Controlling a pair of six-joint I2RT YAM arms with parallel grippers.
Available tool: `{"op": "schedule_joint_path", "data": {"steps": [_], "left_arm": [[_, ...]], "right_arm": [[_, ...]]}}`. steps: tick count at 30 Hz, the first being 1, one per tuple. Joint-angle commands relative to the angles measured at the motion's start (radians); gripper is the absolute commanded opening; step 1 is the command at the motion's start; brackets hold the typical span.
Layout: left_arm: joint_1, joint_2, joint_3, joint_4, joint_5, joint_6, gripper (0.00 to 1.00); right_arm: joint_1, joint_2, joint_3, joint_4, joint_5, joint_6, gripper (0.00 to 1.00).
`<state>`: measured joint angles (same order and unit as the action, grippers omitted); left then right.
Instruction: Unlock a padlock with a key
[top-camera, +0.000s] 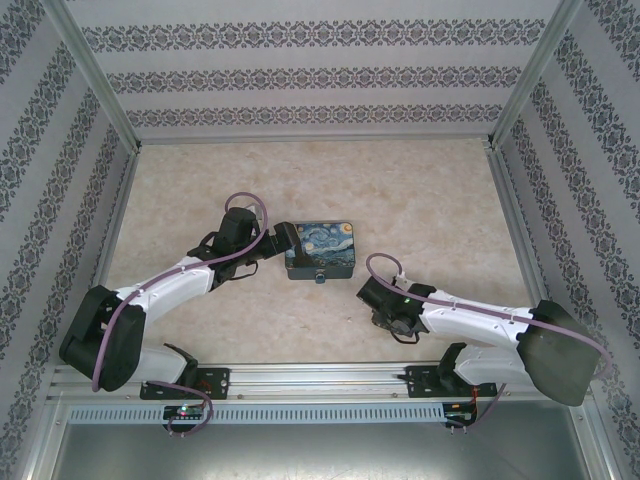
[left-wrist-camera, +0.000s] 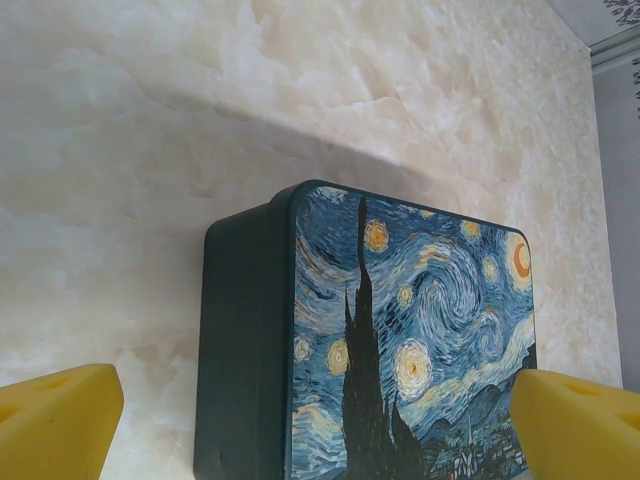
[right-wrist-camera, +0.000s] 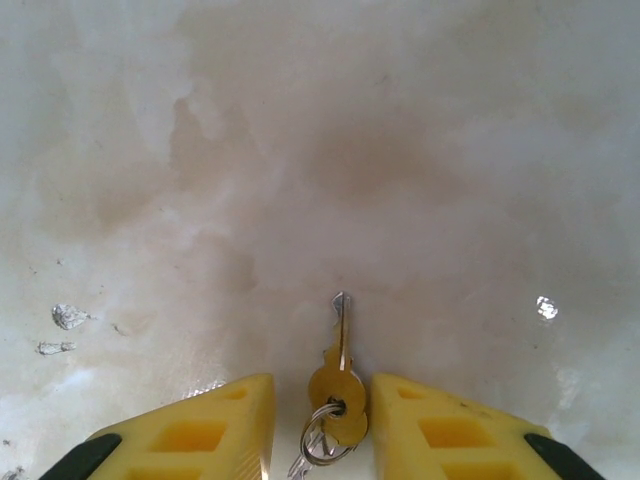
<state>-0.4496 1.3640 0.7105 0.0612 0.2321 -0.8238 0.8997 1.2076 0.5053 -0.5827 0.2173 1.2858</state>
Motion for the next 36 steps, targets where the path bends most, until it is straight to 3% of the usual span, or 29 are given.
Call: {"op": "schedule_joint_path", "data": {"steps": [1, 7, 13, 18, 22, 29, 32, 36], "left_arm": [[0.003, 0.006, -0.003, 0.042, 0.012, -0.015, 1.00], [0.003, 0.006, -0.003, 0.043, 0.015, -0.015, 1.00], [0.002, 0.000, -0.003, 0.034, 0.020, -0.014, 0.99], [0.002, -0.023, -0.012, 0.006, 0.024, -0.014, 1.00], [0.002, -0.054, -0.020, -0.017, 0.034, -0.027, 0.99], [-0.001, -0.095, -0.024, 0.005, 0.090, -0.107, 0.99], [-0.012, -0.102, -0.018, 0.041, 0.121, -0.155, 1.00], [-0.050, -0.106, 0.003, 0.110, 0.140, -0.229, 1.00]], "right_arm": [[0.013, 0.026, -0.024, -0.011, -0.012, 0.030, 0.32], [0.010, 0.067, -0.003, -0.022, 0.031, 0.035, 0.31], [0.002, 0.151, 0.030, 0.006, 0.045, 0.016, 0.23], [0.000, 0.163, 0.032, 0.049, 0.045, -0.016, 0.00], [0.000, 0.067, 0.019, 0.062, 0.064, -0.056, 0.00], [-0.033, -0.240, 0.011, 0.097, 0.067, -0.145, 0.00], [-0.081, -0.350, 0.022, 0.158, 0.010, -0.193, 0.00], [-0.177, -0.410, 0.013, 0.400, -0.139, -0.236, 0.00]]}}
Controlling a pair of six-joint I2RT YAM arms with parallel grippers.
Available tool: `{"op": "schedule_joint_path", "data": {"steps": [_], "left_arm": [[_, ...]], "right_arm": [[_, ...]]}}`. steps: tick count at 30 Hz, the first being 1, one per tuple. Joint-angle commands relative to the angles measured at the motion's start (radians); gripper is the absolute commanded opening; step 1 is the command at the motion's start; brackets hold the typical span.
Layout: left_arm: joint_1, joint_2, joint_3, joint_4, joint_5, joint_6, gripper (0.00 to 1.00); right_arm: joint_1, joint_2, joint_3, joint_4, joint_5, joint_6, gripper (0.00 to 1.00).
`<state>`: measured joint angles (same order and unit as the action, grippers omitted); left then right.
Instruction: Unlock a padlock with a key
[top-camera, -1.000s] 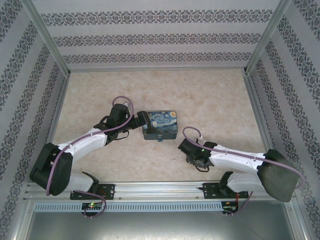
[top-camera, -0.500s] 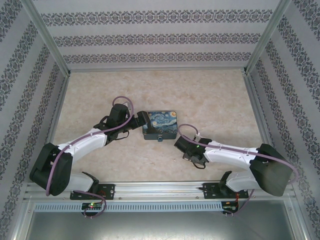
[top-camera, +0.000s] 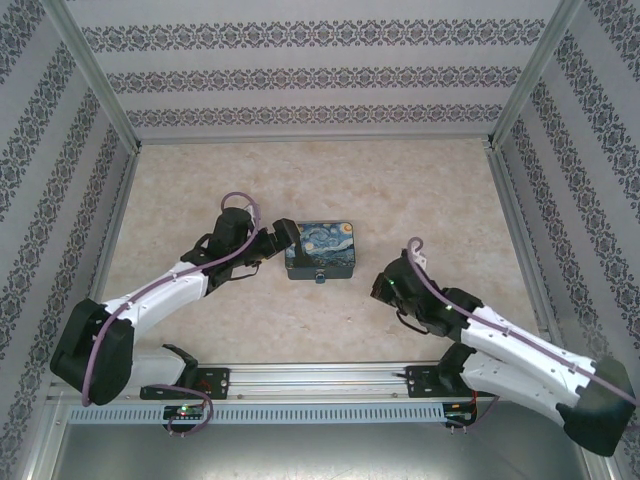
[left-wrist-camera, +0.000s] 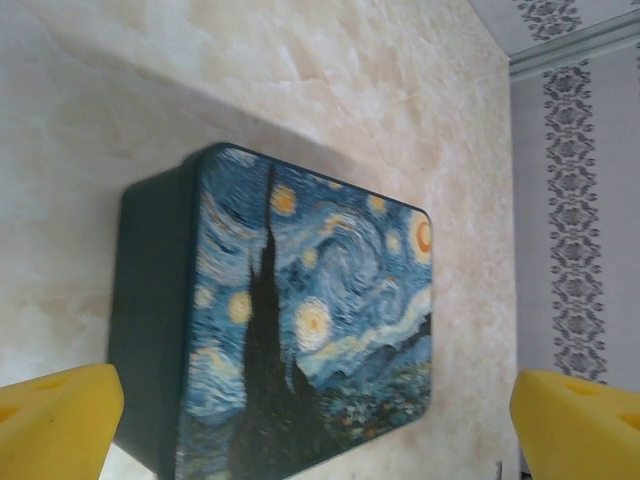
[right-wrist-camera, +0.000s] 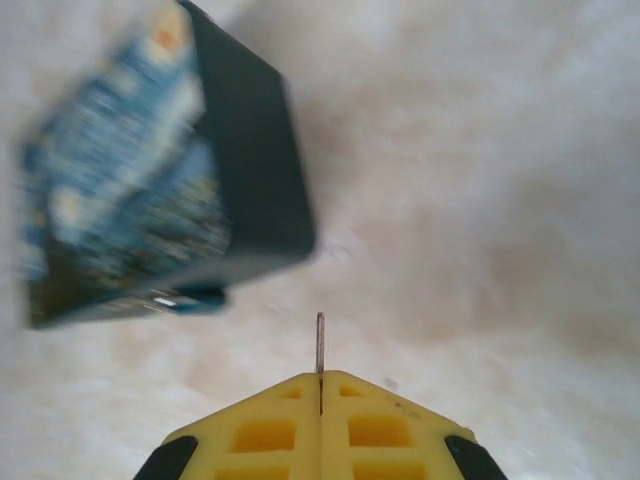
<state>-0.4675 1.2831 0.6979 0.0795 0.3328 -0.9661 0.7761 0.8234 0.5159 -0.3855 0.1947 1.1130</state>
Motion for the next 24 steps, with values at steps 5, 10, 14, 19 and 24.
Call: {"op": "schedule_joint_path", "data": {"steps": [5, 10, 14, 19, 24], "left_arm": [[-0.087, -0.025, 0.031, 0.192, 0.023, -0.215, 1.00], [-0.133, -0.027, 0.005, 0.336, -0.043, -0.359, 0.98], [-0.157, -0.005, -0.032, 0.494, -0.077, -0.453, 0.87], [-0.182, 0.037, -0.033, 0.606, -0.094, -0.483, 0.67], [-0.213, 0.086, -0.022, 0.639, -0.118, -0.499, 0.55]], "right_arm": [[-0.127, 0.047, 0.049, 0.391, -0.170, -0.032, 0.00], [-0.131, 0.193, 0.141, 0.496, -0.161, 0.030, 0.00], [-0.111, 0.283, 0.174, 0.574, -0.114, 0.112, 0.00], [-0.094, 0.360, 0.203, 0.628, -0.095, 0.174, 0.00], [-0.077, 0.368, 0.204, 0.646, -0.055, 0.206, 0.00]]}}
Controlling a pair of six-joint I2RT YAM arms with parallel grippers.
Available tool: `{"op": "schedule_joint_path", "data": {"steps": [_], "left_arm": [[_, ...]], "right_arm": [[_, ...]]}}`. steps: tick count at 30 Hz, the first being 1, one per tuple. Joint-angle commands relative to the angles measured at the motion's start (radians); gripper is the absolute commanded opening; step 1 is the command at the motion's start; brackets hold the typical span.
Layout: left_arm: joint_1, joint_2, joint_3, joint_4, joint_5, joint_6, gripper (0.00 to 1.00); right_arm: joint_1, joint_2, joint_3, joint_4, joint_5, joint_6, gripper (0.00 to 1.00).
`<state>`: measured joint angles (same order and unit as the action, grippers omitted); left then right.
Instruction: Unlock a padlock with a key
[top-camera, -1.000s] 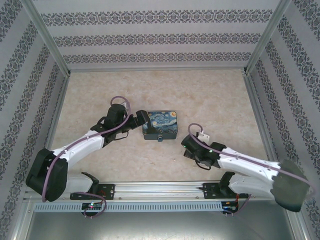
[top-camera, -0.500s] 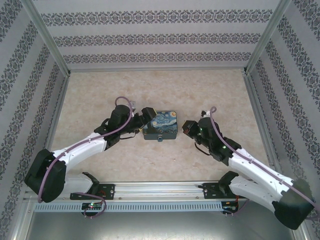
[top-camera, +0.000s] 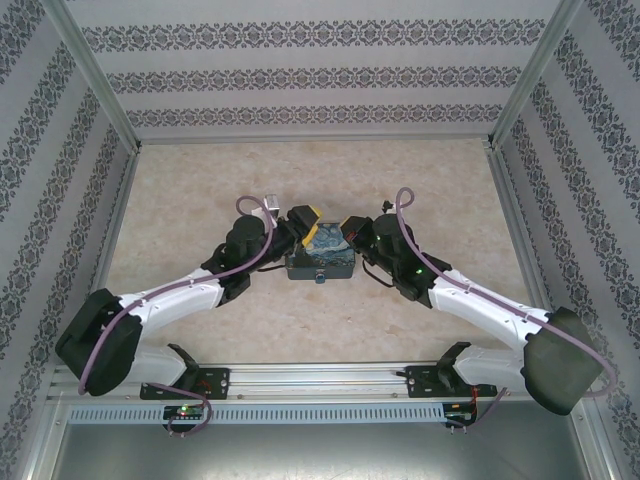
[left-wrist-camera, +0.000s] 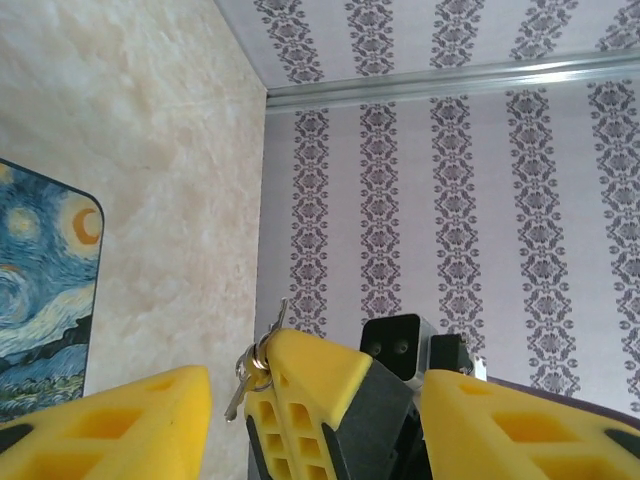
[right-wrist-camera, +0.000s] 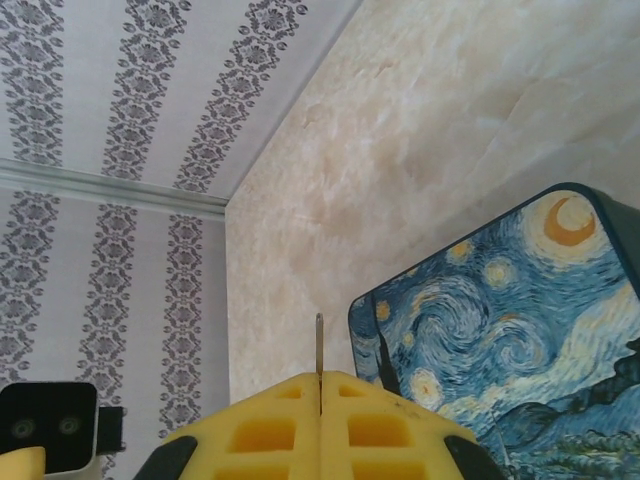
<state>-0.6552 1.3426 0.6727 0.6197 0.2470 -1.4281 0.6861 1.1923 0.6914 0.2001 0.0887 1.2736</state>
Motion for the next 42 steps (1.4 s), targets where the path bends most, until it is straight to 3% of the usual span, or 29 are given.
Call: {"op": "schedule_joint_path", "data": {"steps": [1, 19, 32, 42], "left_arm": [[-0.029, 0.037, 0.005, 0.108, -0.035, -0.038, 0.54], [-0.091, 0.180, 0.043, 0.257, -0.067, -0.070, 0.37], [-0.106, 0.205, 0.052, 0.276, -0.085, -0.068, 0.26], [-0.106, 0.203, 0.061, 0.263, -0.097, -0.050, 0.13]], "right_arm": [[0.014, 0.000, 0.028, 0.064, 0.055, 0.055, 0.00], [0.030, 0.000, -0.003, 0.098, 0.070, 0.095, 0.00], [0.022, 0.006, -0.037, 0.112, 0.074, 0.111, 0.00], [0.013, 0.003, -0.058, 0.118, 0.071, 0.118, 0.00]]}}
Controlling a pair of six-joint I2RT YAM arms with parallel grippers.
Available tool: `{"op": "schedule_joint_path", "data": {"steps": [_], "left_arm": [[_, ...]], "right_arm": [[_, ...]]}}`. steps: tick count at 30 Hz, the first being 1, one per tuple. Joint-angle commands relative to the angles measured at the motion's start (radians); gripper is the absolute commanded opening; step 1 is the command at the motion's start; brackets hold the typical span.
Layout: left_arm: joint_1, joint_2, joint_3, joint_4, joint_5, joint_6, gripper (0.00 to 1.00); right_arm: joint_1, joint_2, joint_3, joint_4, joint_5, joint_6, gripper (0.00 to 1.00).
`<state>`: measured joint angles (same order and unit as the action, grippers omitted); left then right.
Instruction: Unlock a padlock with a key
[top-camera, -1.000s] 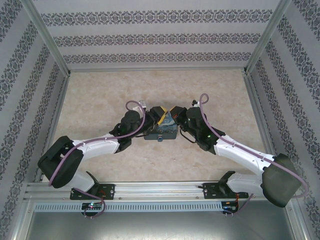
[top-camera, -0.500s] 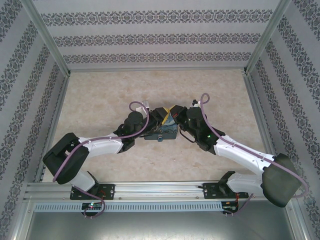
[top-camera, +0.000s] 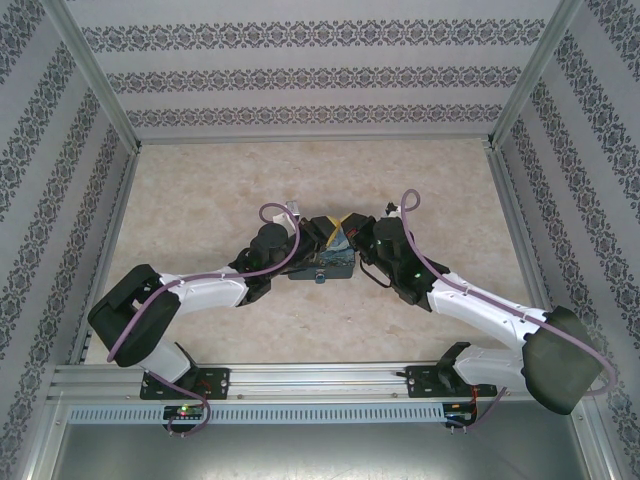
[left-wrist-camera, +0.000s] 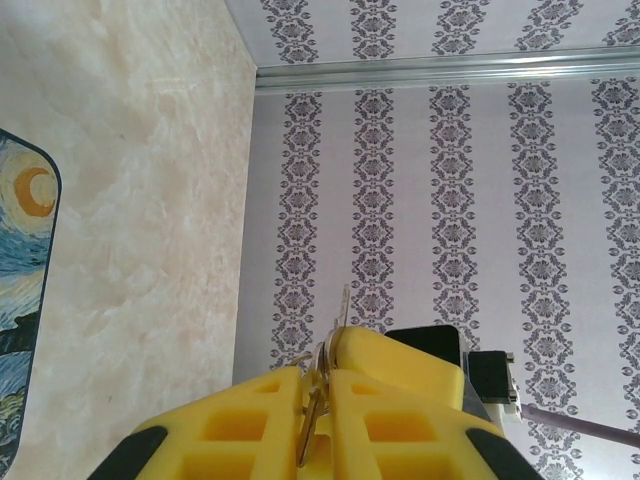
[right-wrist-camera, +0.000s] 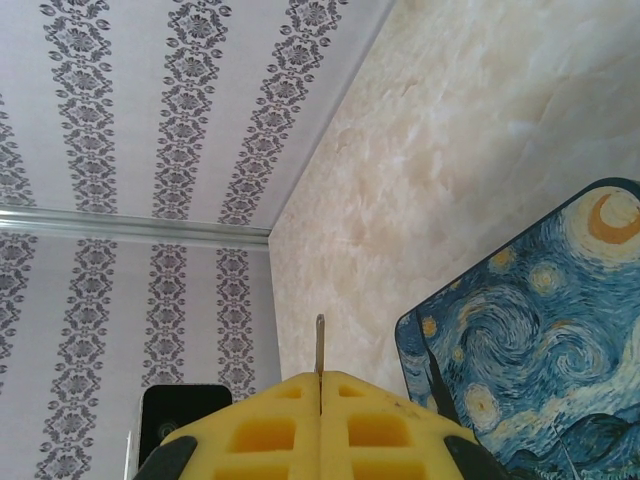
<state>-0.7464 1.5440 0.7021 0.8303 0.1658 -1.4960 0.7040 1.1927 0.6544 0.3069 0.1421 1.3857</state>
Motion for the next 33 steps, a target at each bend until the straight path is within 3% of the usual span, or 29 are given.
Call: {"op": "schedule_joint_path", "data": {"steps": [1, 5, 8, 9, 12, 17, 23, 27, 33], "left_arm": [[-0.014, 0.003, 0.032, 0.052, -0.017, 0.017, 0.12], [-0.016, 0.008, 0.031, 0.049, -0.016, 0.018, 0.00], [-0.015, 0.007, 0.028, 0.037, -0.010, 0.030, 0.00], [-0.014, 0.002, 0.025, 0.027, -0.004, 0.043, 0.00], [0.010, -0.027, 0.045, -0.091, 0.071, 0.141, 0.00], [0.049, -0.092, 0.175, -0.470, 0.223, 0.477, 0.00], [0.079, -0.113, 0.358, -0.845, 0.343, 0.880, 0.00], [0.150, -0.099, 0.396, -0.885, 0.500, 0.965, 0.00], [0.220, -0.062, 0.433, -0.911, 0.667, 1.020, 0.00]], "right_arm": [[-0.004, 0.002, -0.021, 0.011, 0.016, 0.005, 0.00], [-0.008, 0.005, -0.023, 0.014, 0.013, 0.005, 0.00], [-0.035, -0.020, -0.037, -0.005, 0.004, -0.008, 0.38], [-0.057, -0.039, -0.045, -0.020, -0.008, -0.022, 0.46], [-0.133, -0.123, -0.082, -0.078, -0.049, -0.109, 0.53], [-0.289, -0.244, -0.117, -0.134, -0.211, -0.292, 0.54], [-0.413, -0.245, -0.111, -0.070, -0.517, -0.467, 0.54], [-0.434, -0.209, -0.106, -0.006, -0.679, -0.532, 0.51], [-0.439, -0.194, -0.151, 0.151, -0.808, -0.536, 0.46]]}}
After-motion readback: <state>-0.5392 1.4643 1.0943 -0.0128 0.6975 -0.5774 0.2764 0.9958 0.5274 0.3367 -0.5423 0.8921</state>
